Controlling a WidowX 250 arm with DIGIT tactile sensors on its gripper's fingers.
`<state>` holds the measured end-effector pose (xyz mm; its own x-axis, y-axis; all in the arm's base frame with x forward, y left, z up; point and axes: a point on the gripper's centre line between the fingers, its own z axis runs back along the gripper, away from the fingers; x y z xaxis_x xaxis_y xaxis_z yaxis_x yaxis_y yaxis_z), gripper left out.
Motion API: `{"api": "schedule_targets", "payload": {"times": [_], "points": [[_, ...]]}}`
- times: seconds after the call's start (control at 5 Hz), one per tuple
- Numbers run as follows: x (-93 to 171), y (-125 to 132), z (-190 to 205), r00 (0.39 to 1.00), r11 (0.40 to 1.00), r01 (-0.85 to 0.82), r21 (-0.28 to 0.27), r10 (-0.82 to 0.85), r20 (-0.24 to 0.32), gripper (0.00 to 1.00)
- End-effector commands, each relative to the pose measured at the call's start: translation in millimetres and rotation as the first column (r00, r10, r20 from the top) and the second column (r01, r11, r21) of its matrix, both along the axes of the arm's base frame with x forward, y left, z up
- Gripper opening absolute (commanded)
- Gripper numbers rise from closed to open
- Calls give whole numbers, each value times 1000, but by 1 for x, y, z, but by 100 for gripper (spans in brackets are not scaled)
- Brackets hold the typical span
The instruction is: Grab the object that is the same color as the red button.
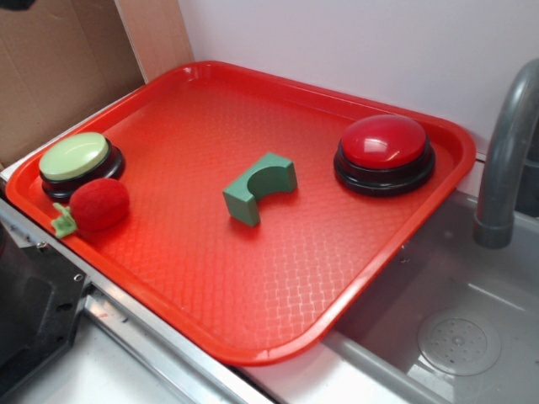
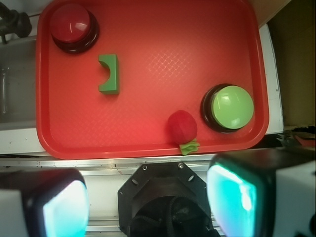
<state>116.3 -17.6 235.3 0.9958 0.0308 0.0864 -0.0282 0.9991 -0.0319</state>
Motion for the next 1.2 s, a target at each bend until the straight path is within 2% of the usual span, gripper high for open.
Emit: {"api": "schedule_targets", "payload": {"times": [0.0, 0.2, 0.4, 0.6, 1.0], "points": [[0, 0, 0, 1000, 1000, 0, 0, 0, 0, 100], [1, 16, -13, 1000, 1000, -10, 8, 10, 10, 100], [7, 30, -30, 1000, 999, -1, 39, 1, -10, 100], [5, 41, -50, 997, 995, -74, 69, 74, -5, 100], [2, 59, -110, 958, 955, -275, 116, 282, -48, 100]]}}
